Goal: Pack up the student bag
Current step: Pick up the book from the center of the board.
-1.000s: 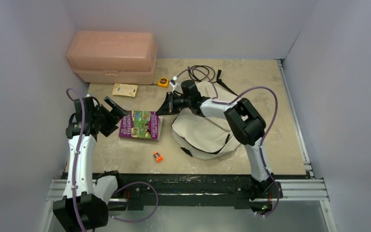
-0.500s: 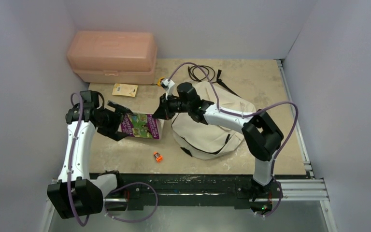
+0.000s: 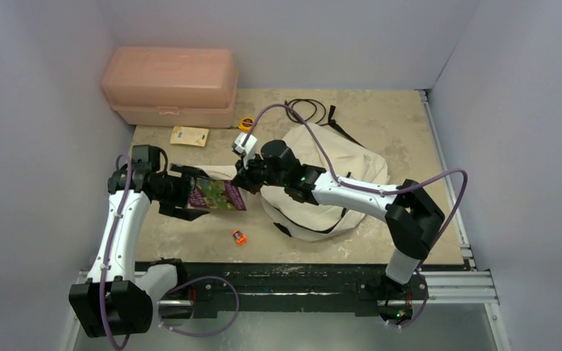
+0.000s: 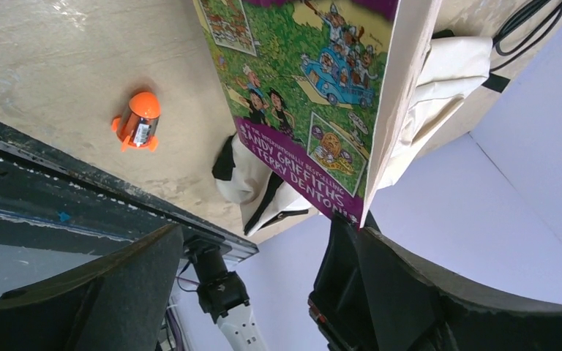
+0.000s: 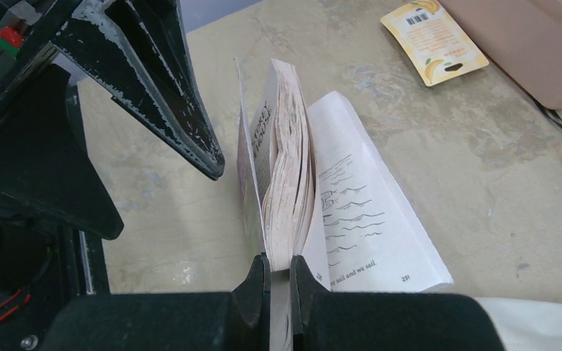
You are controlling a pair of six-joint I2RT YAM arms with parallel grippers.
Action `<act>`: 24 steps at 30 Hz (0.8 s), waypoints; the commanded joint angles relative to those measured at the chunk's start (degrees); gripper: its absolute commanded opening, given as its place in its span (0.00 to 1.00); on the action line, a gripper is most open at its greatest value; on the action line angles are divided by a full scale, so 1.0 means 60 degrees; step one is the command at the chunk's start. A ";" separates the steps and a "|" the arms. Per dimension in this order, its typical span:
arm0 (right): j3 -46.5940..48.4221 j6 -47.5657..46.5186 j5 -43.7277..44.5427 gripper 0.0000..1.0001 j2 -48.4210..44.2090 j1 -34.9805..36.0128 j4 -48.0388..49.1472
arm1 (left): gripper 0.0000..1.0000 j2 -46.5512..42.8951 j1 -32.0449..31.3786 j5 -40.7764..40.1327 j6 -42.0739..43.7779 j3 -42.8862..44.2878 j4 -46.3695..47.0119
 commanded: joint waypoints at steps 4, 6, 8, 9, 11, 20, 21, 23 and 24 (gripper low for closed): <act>0.0193 -0.1112 0.0811 0.00 -0.0857 0.0634 0.0230 | 0.79 0.0245 -0.0480 -0.0153 -0.0887 0.0135 0.0840; 0.0224 -0.1163 0.0840 0.00 -0.0863 0.0717 0.0163 | 0.74 0.0435 -0.0480 -0.0200 -0.0938 0.0145 0.1010; 0.0243 -0.1240 0.0903 0.00 -0.0870 0.0819 0.0102 | 0.70 0.0500 -0.0494 -0.0304 -0.0991 0.0145 0.1209; 0.0250 -0.1286 0.0947 0.00 -0.0877 0.0870 0.0077 | 0.68 0.0501 -0.0495 -0.0336 -0.1033 0.0119 0.1296; 0.0228 -0.1402 0.1048 0.00 -0.0892 0.0978 0.0029 | 0.64 0.0503 -0.0495 -0.0446 -0.1040 0.0123 0.1329; 0.0257 -0.1797 0.1686 0.00 -0.0850 0.1380 -0.0100 | 0.24 0.0369 -0.0509 -0.0643 -0.1025 -0.0344 0.1091; 0.0267 -0.1803 0.1693 0.00 -0.0849 0.1396 -0.0122 | 0.19 0.0339 -0.0502 -0.0676 -0.1019 -0.0415 0.1080; 0.0287 -0.1807 0.1767 0.00 -0.0839 0.1430 -0.0151 | 0.10 0.0286 -0.0509 -0.0682 -0.1044 -0.0557 0.1173; 0.0294 -0.1789 0.1835 0.00 -0.0838 0.1447 -0.0152 | 0.05 0.0282 -0.0509 -0.0644 -0.1040 -0.0601 0.1227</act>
